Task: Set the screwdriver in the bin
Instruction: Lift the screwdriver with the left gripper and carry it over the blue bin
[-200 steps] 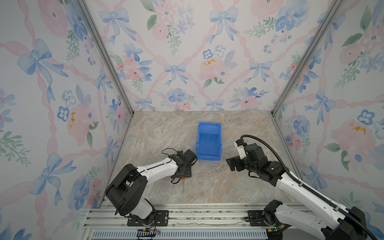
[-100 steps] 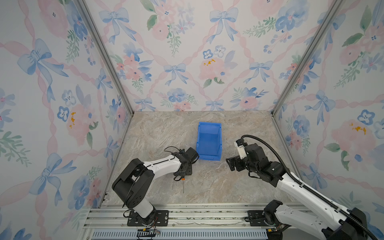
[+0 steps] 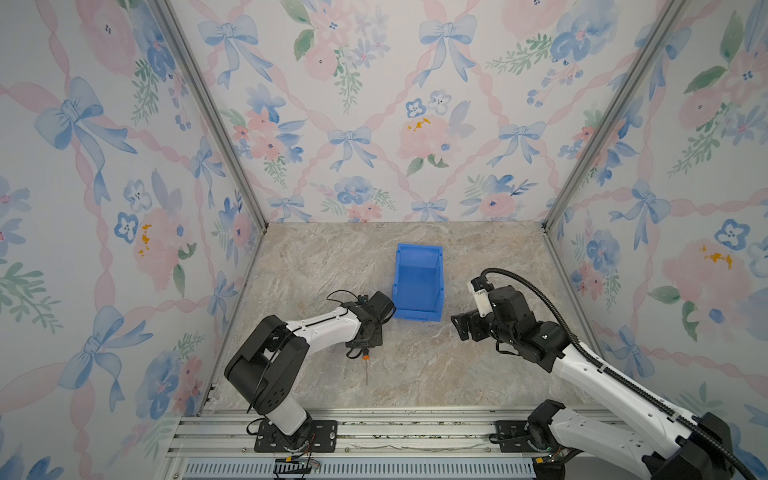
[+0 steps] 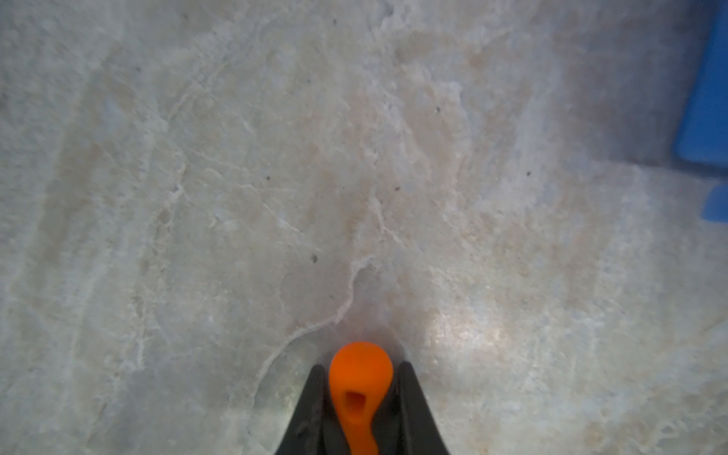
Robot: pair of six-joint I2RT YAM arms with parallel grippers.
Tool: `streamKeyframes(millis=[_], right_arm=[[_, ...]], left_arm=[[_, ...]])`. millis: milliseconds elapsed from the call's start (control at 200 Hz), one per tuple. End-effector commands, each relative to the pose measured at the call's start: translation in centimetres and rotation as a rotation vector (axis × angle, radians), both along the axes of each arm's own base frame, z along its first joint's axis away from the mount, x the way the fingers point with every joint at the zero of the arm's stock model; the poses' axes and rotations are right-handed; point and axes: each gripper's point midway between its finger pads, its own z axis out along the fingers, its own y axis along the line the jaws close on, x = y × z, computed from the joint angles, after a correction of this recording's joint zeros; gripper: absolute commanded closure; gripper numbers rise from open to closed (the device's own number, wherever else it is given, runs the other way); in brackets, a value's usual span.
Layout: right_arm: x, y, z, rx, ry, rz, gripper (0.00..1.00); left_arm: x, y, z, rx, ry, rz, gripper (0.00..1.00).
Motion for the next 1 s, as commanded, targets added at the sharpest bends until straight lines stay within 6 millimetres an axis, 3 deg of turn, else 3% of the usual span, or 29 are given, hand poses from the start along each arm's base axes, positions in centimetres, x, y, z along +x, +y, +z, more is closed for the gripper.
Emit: streamKeyframes(millis=[0,295,615,770,995], right_arm=[[0.6,0.6,1.3,0.014,-0.033,-0.001,0.03],[2.7,1.0,1.5,0.059,-0.016,-0.046,0.03],[4.5,0.1,1.8,0.109,0.004,-0.118,0.03],[4.7,-0.8,1.8,0.103,0.01,-0.156,0.03],[4.4,-2.1,2.0,0.093,0.013,-0.197,0.03]], left_arm=[[0.6,-0.7,1.4,-0.028,-0.028,-0.037,0.96],[4.3,-4.0,9.0,-0.127,-0.216,-0.153,0.95],[9.2,-8.5,15.4,-0.205,-0.35,-0.234,0.97],[12.1,-11.1,16.8,-0.231,-0.383,-0.245,0.97],[16.7,-14.0,16.5,-0.234,-0.419,-0.198,0.99]])
